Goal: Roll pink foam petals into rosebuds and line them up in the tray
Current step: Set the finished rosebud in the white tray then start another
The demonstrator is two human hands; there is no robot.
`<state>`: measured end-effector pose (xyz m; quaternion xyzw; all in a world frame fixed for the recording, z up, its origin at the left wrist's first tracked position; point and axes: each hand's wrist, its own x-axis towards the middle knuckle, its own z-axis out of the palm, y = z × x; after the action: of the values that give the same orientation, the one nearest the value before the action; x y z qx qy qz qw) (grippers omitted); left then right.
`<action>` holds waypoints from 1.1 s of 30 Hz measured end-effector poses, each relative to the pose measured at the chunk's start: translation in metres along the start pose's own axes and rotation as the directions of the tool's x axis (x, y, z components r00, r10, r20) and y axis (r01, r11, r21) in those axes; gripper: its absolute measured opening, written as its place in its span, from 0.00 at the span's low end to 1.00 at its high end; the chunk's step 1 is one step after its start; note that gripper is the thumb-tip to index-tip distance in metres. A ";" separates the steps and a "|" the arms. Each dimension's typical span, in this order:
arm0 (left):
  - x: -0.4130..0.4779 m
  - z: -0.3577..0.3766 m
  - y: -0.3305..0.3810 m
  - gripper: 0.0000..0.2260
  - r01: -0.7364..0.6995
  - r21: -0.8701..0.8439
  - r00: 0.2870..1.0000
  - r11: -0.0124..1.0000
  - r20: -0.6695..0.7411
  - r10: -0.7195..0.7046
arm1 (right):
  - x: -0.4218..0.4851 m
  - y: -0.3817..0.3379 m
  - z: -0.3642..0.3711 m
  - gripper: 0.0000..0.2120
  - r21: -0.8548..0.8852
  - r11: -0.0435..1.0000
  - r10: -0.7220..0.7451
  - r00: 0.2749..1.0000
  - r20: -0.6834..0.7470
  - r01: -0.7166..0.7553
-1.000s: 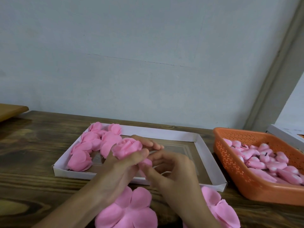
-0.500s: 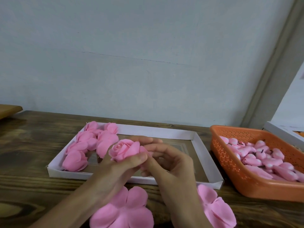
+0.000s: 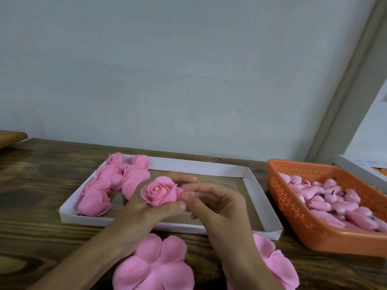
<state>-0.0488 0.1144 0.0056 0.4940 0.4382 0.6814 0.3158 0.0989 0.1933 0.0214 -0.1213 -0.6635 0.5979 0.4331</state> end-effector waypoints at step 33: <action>-0.001 0.012 0.008 0.18 -0.139 0.302 0.985 0.943 -0.053 0.162 | -0.003 0.008 0.001 0.10 -0.318 0.917 -0.247 0.969 0.025 0.242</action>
<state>-0.0371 0.1140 0.0144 0.5412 0.5083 0.6484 0.1680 0.0969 0.1922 0.0134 -0.1105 -0.7579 0.4231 0.4842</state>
